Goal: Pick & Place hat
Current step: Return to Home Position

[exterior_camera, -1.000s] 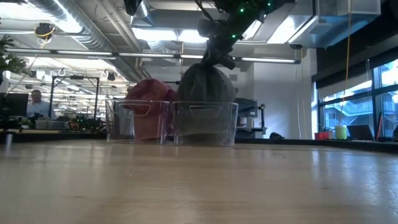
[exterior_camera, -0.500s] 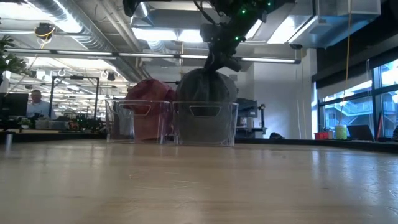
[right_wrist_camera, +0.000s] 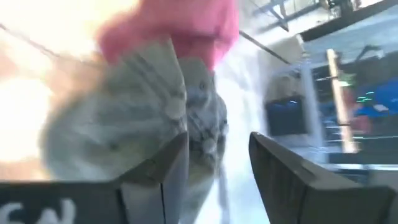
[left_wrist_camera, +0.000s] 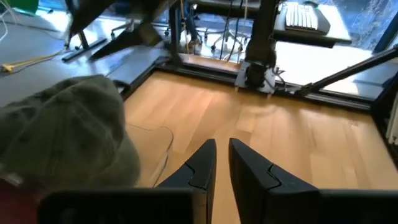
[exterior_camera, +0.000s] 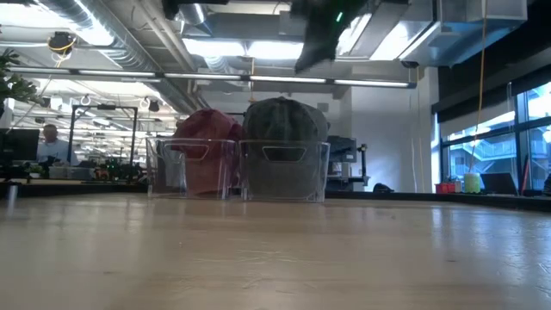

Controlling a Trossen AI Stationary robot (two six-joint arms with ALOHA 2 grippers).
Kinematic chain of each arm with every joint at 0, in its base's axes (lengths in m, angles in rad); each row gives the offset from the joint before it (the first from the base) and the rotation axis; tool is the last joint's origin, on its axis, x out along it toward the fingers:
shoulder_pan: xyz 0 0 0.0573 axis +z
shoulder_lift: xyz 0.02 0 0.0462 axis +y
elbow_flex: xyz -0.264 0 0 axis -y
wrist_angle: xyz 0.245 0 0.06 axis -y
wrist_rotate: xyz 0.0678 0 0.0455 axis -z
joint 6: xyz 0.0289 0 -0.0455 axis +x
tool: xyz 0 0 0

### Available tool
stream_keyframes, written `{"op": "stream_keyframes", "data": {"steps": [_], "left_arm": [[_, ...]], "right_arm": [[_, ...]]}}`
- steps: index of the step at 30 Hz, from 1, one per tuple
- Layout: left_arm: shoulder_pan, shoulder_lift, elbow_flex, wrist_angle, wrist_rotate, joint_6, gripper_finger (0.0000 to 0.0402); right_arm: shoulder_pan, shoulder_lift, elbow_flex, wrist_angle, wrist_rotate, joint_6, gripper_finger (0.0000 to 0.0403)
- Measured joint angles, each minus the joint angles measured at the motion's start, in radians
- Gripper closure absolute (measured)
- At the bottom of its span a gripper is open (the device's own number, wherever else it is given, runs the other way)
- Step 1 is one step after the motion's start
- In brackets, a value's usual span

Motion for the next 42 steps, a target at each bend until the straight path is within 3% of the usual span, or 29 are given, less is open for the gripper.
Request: {"op": "stream_keyframes", "data": {"steps": [5, 8, 14, 20, 26, 35, 42], "left_arm": [[-0.007, -0.145, 0.0, -0.184, -0.067, -0.066, 0.0359], [-0.055, -0.247, -0.049, -0.18, -0.13, -0.088, 0.0359], [-0.176, -0.433, -0.252, -0.048, -0.188, -0.099, 0.0359], [-0.214, -0.584, -0.401, 0.069, -0.113, -0.101, 0.0358], [-0.166, -0.648, -0.484, 0.224, 0.028, -0.079, 0.0358], [-0.016, -0.663, -0.594, 0.256, 0.219, -0.111, 0.0358], [0.018, -0.75, -0.687, 0.288, 0.229, -0.109, 0.0358]], "right_arm": [[0.073, -0.17, -0.037, -0.146, -0.173, 0.296, 0.0232], [0.125, -0.313, -0.161, -0.15, -0.32, 0.409, 0.0232], [0.27, -0.656, -0.55, 0.042, -0.314, 0.653, 0.0232], [0.344, -0.922, -0.853, 0.248, -0.324, 0.843, 0.0232], [0.337, -1.069, -1.08, 0.587, -0.436, 0.811, 0.0232], [0.275, -1.189, -1.253, 0.774, -0.599, 0.896, 0.0232], [0.276, -1.267, -1.333, 0.797, -0.608, 0.97, 0.0232]]}}
